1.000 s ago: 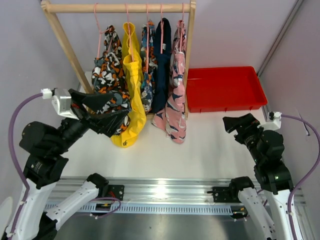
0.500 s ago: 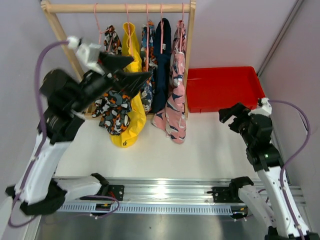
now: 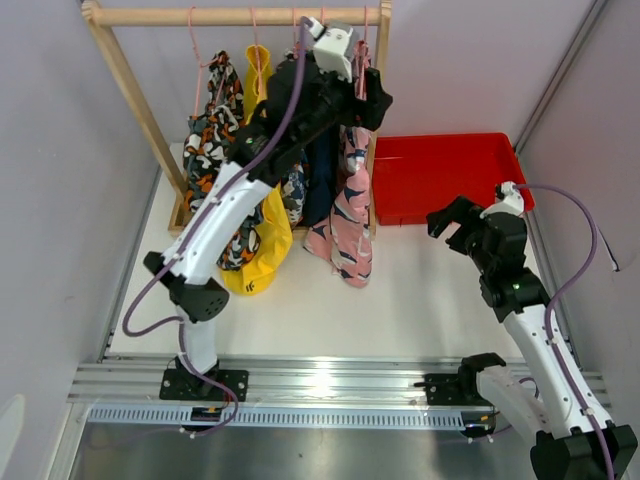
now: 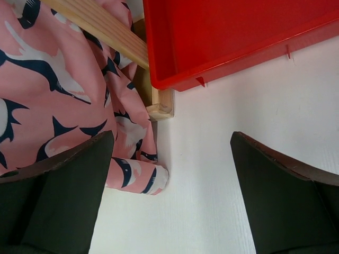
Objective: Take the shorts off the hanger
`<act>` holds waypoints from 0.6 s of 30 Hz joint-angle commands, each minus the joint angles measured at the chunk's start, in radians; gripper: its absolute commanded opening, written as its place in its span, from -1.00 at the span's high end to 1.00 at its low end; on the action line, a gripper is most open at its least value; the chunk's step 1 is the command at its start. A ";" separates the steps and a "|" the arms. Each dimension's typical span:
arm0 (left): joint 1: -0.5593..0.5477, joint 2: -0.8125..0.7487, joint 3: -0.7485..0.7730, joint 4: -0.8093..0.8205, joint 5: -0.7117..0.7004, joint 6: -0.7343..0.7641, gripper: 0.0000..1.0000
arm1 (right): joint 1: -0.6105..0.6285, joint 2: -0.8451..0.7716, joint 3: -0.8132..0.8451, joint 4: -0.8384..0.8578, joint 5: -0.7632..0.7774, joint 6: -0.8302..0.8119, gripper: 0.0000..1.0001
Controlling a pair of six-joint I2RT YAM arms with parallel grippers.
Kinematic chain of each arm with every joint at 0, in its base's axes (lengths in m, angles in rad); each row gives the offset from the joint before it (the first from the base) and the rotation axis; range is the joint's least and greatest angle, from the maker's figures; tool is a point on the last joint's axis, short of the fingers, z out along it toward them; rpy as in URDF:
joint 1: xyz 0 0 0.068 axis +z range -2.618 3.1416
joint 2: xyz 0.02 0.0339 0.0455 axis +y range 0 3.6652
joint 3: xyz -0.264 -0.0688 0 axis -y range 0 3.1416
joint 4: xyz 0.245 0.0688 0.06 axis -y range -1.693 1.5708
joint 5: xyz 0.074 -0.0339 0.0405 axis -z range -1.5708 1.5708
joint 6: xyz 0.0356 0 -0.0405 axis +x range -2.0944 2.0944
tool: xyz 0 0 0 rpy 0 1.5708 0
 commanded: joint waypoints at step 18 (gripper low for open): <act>-0.006 0.180 0.099 0.158 -0.295 0.001 -0.55 | -0.009 -0.125 -0.062 -0.025 0.015 -0.053 -0.99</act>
